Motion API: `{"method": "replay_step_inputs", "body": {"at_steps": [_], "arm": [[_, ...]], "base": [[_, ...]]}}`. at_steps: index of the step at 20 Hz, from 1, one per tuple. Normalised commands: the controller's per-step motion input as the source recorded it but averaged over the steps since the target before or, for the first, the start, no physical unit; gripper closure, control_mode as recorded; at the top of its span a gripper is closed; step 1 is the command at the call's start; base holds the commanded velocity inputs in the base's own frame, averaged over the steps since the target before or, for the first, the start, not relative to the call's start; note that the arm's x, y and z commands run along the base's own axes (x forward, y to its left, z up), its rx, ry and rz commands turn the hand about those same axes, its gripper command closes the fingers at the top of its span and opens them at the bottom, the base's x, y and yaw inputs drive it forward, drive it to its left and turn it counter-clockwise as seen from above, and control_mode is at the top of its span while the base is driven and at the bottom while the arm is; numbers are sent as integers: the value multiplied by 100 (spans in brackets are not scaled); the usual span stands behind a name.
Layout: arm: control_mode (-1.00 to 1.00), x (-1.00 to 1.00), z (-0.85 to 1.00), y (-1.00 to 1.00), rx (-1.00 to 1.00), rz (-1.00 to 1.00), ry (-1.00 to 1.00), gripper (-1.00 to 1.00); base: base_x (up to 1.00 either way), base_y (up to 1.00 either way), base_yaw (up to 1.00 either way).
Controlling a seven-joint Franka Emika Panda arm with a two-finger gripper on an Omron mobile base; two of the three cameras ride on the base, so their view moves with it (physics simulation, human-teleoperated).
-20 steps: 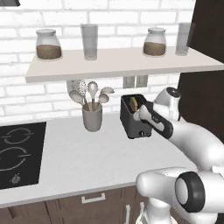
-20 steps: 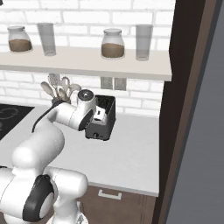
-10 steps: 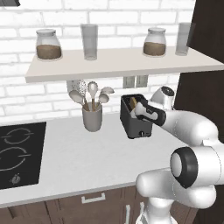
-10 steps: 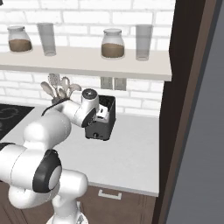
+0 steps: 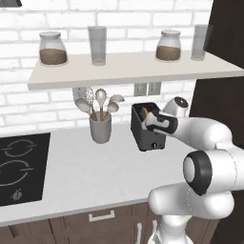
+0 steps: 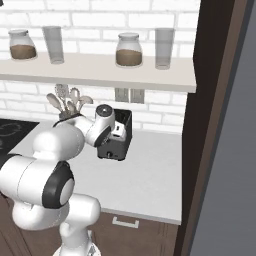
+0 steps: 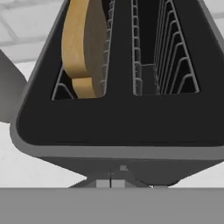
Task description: Start the toaster. Once the lever pops up, take the bread to the plate on the dining counter.
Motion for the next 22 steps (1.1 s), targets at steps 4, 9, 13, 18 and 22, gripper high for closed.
{"method": "replay_step_inputs", "body": {"at_steps": [4, 9, 13, 18, 22], "arm": [[-100, 0, -56, 0, 0, 0, -15, 100], [-100, -1, -74, 0, 0, 0, -24, 100], [-100, 3, -62, 0, 0, 0, -14, 100], [-100, 1, -60, -3, 0, -1, -2, 100], [-100, 0, -65, -6, 0, -4, 4, 100]], "base": [[0, 0, 0], [0, 0, 0], [0, 0, 0], [0, 0, 0], [0, 0, 0]]}}
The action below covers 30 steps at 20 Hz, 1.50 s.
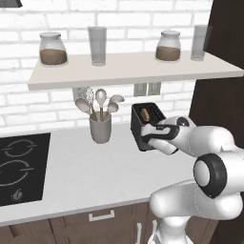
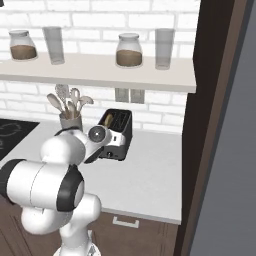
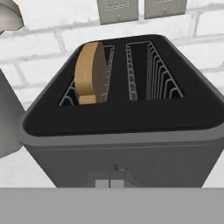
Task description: Start the toaster. Once the lever pops up, take the bread to the plate on the dining counter.
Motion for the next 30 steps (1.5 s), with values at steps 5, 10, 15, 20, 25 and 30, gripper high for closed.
{"method": "replay_step_inputs", "body": {"at_steps": [5, 10, 15, 20, 25, 30], "arm": [[-100, -26, -70, -18, -4, -4, 15, 100], [-100, -17, -84, -8, -9, -3, 21, 100], [-100, -2, -25, -5, 0, 0, 4, 100], [-100, -26, 93, -11, 0, 0, 0, 100], [-100, -15, 100, 0, 0, 0, 0, 100], [-100, -11, 100, 0, 0, 0, 0, 100]], "base": [[0, 0, 0], [0, 0, 0], [0, 0, 0], [0, 0, 0], [0, 0, 0], [0, 0, 0]]}}
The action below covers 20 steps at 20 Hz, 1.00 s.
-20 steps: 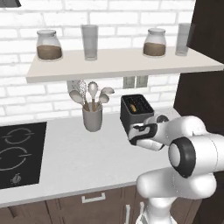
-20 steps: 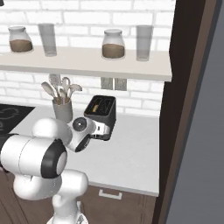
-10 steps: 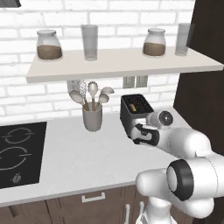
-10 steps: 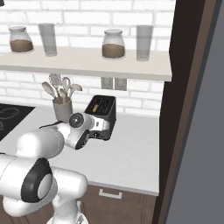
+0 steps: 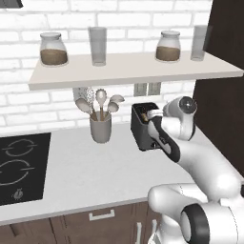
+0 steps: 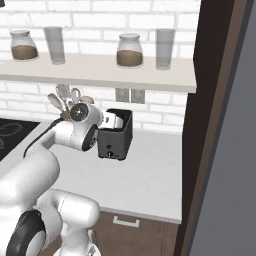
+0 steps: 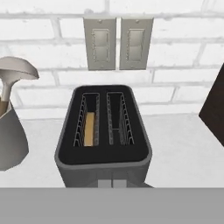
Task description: Start the toaster. Once the lever pops up, take the bread to the plate on the dining counter.
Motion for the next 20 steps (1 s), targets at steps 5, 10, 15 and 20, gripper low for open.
{"method": "replay_step_inputs", "body": {"at_steps": [5, 10, 15, 20], "arm": [[-100, -40, 43, 5, 0, 0, 0, -100], [-100, -25, -3, 24, 0, 0, 0, -100], [-100, -4, 6, 14, 0, 0, 8, -100], [-100, 0, 9, 8, 0, 0, 16, -100]], "base": [[0, 0, 0], [0, 0, 0], [0, 0, 0], [0, 0, 0]]}}
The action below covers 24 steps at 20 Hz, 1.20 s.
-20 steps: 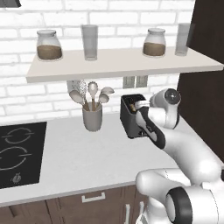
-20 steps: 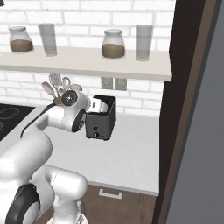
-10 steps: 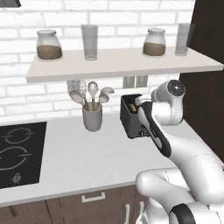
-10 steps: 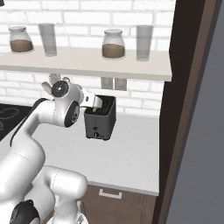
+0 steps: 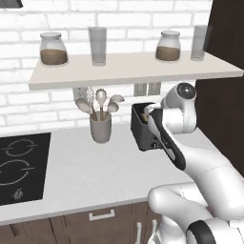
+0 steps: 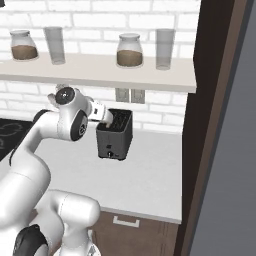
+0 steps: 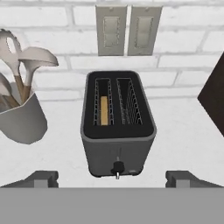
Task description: Start the toaster. Once the lever pops up, take the bread to the plate on the dining counter.
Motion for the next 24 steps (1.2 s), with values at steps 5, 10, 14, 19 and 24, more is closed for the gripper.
{"method": "replay_step_inputs", "body": {"at_steps": [5, 10, 14, 19, 24], "arm": [[-100, 0, 1, 0, 0, 0, 3, -100], [-100, 0, 0, 0, 0, 0, 0, -100], [-100, 0, 0, 0, 0, 0, 0, -100], [-100, 0, 0, 0, 0, 0, 0, -100], [-100, 0, 0, 0, 0, 0, 0, -100]], "base": [[0, 0, 0], [0, 0, 0], [0, 0, 0], [0, 0, 0], [0, 0, 0]]}}
